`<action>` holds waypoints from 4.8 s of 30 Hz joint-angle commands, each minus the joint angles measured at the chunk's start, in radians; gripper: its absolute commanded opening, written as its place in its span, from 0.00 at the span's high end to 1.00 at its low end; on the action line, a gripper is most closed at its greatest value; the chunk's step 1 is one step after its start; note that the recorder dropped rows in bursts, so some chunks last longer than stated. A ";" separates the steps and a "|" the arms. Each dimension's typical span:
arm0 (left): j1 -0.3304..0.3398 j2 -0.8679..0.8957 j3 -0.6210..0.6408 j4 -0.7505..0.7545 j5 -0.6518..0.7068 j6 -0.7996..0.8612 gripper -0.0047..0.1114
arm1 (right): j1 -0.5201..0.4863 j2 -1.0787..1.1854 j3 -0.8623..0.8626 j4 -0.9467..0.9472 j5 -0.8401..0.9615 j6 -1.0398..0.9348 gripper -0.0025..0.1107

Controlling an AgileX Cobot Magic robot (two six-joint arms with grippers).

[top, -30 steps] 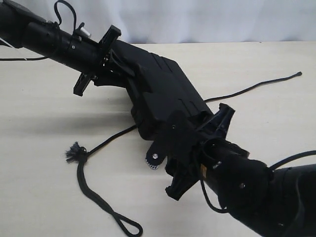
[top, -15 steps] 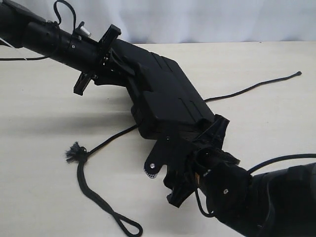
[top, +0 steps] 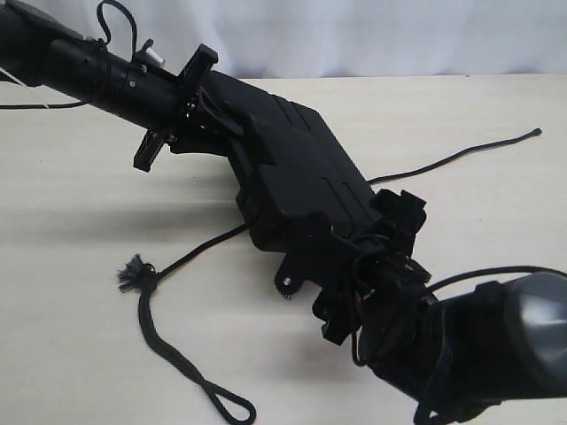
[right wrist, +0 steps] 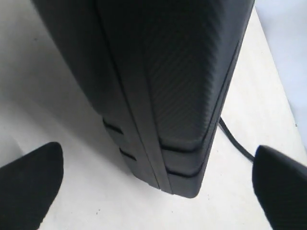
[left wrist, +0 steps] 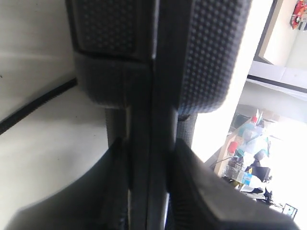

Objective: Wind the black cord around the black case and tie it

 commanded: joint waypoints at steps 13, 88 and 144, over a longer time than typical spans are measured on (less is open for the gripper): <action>-0.007 -0.018 -0.007 -0.050 0.050 0.024 0.96 | -0.181 0.025 -0.141 -0.007 -0.197 -0.116 0.02; -0.429 -0.404 0.359 1.044 -0.056 0.956 0.68 | -0.490 -0.226 -0.042 -0.007 -0.786 0.214 0.94; -0.566 -0.364 0.152 1.640 -0.218 0.070 0.96 | -0.490 -0.226 -0.042 -0.007 -0.789 0.211 0.94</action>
